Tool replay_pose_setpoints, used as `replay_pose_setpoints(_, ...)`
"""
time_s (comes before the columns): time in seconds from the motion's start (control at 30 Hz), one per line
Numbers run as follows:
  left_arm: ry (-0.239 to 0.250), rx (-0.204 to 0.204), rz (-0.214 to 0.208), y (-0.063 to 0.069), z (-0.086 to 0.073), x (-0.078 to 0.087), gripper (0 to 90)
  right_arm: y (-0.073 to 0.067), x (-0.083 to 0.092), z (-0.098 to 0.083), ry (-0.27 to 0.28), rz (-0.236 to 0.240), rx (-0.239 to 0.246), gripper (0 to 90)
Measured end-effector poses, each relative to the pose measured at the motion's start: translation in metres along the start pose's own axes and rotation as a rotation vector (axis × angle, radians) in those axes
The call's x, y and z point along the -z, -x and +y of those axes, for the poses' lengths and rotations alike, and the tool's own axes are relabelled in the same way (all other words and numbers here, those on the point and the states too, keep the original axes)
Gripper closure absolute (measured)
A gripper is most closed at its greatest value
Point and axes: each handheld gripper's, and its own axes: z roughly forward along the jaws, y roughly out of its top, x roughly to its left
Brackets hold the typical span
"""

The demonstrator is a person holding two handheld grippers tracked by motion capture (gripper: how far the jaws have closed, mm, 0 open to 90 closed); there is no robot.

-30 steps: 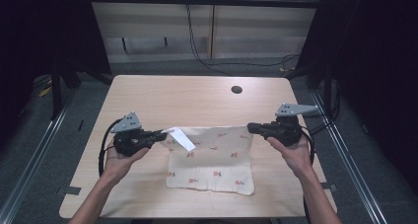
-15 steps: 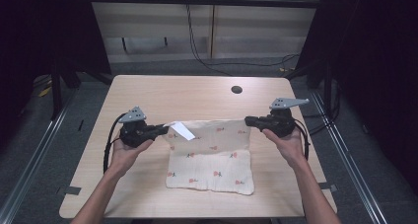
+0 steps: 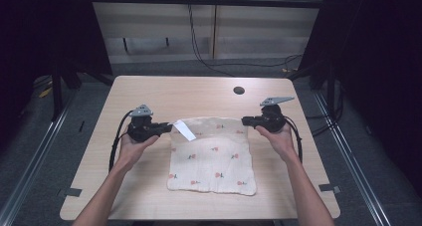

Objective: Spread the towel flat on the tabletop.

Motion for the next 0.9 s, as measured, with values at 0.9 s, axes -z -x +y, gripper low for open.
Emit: replay_pose_setpoints(0.9, -0.113, -0.100, -0.057, 0.055, -0.040, 0.019, 63.2, -0.052, 0.016, -0.058, -0.132, 0.028, 0.098, 61.3)
